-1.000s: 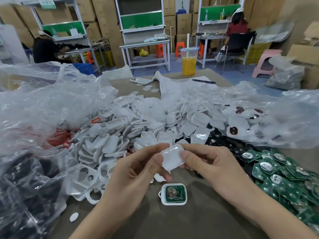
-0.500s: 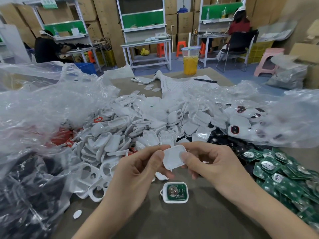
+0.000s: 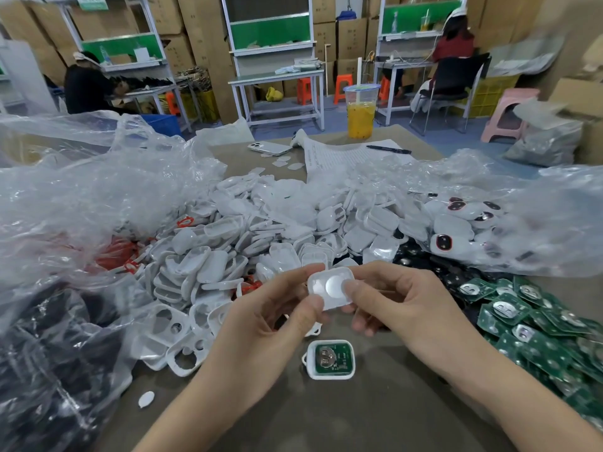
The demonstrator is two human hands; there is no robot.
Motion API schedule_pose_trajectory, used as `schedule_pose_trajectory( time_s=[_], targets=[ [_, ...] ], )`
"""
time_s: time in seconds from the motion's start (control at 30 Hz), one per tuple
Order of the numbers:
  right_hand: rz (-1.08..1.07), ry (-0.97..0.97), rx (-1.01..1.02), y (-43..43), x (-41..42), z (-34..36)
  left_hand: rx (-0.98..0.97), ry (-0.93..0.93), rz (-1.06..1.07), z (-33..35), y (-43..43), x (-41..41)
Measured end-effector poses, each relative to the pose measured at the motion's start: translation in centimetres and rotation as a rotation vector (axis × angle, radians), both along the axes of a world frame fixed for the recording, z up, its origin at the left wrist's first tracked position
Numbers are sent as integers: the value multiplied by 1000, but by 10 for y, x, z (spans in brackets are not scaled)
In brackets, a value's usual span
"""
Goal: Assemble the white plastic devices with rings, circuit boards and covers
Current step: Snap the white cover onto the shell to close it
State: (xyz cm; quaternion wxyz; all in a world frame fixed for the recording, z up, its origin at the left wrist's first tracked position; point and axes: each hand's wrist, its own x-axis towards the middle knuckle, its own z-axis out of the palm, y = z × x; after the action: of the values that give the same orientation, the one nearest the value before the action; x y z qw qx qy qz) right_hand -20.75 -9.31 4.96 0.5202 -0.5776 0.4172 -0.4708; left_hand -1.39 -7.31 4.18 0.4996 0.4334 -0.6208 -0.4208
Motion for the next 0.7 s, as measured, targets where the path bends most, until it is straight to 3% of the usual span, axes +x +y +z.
schedule_pose_trajectory(
  time_s=[0.2,0.7],
  targets=[
    [82,-141,97,2,1,2,46,101,-6,2,0,5],
    [136,-184,86,2,2,3,52,165,-22,3,1,1]
  ],
)
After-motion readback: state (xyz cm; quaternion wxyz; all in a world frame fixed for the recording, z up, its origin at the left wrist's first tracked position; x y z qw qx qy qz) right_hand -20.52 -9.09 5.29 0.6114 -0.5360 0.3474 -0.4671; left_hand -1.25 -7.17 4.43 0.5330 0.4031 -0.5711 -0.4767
